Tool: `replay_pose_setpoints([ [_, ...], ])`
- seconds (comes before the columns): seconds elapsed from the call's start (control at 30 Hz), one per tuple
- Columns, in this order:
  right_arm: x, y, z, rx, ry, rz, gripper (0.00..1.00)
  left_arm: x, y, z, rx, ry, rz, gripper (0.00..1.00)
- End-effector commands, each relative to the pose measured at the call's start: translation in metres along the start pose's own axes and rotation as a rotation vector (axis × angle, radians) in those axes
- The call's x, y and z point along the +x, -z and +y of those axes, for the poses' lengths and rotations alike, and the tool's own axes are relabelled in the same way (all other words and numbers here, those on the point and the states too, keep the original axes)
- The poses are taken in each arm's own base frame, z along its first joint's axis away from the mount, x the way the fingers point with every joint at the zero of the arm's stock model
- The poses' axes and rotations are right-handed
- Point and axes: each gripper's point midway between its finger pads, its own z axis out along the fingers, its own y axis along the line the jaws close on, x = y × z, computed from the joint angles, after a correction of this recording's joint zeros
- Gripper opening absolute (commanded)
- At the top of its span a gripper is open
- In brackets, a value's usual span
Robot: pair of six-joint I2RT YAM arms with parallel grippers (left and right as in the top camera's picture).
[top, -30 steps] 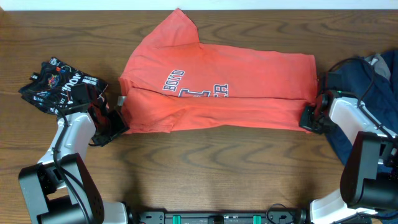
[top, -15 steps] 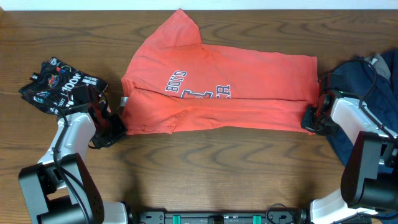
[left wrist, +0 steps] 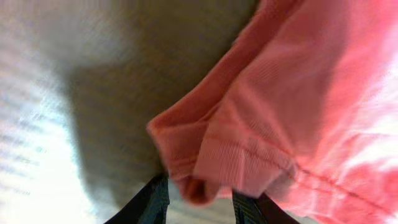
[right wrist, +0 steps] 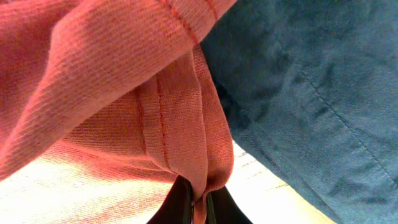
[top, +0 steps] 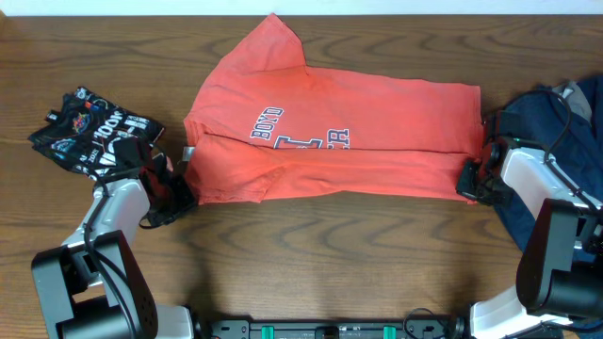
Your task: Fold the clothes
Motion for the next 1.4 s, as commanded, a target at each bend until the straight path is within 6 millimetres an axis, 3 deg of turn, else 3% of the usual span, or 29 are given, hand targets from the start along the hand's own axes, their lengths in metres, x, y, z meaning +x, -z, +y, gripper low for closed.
replay_pose_setpoints([
  [0.0,0.011,-0.010,-0.016,0.065,-0.022,0.033,0.06,0.003,-0.003,-0.011,0.041,-0.061,0.009,0.36],
  [0.17,0.011,-0.010,-0.016,0.065,-0.022,0.032,0.06,0.000,-0.004,-0.013,0.025,-0.091,-0.010,0.36],
  [0.27,0.011,-0.010,-0.017,0.066,-0.022,0.033,0.06,-0.002,-0.004,-0.005,-0.020,-0.092,-0.020,0.06],
  [0.47,0.011,-0.010,-0.017,0.066,-0.021,0.033,0.06,0.003,0.000,-0.001,-0.047,-0.080,0.009,0.06],
  [0.7,0.012,-0.010,-0.019,0.072,-0.023,0.039,0.05,0.005,0.023,0.043,-0.330,-0.011,0.020,0.06],
  [0.87,0.018,-0.010,-0.020,0.077,0.000,0.061,0.05,0.021,0.026,0.048,-0.354,0.020,0.081,0.06],
  [0.97,0.029,-0.008,-0.022,0.079,0.034,0.108,0.04,0.036,0.035,0.066,-0.466,0.098,0.117,0.06],
  [1.07,0.052,-0.005,-0.024,0.079,0.036,0.206,0.04,0.046,0.045,0.079,-0.553,0.162,0.137,0.06],
  [1.17,0.067,-0.001,-0.027,0.092,-0.001,0.270,0.04,0.051,0.047,0.083,-0.561,0.208,0.151,0.06],
  [1.3,0.063,-0.001,-0.019,0.044,0.014,0.260,0.07,0.056,0.048,0.085,-0.549,0.238,0.172,0.06],
  [1.37,0.055,0.003,-0.013,0.015,0.020,0.245,0.09,0.061,0.050,0.078,-0.512,0.233,0.211,0.12],
])
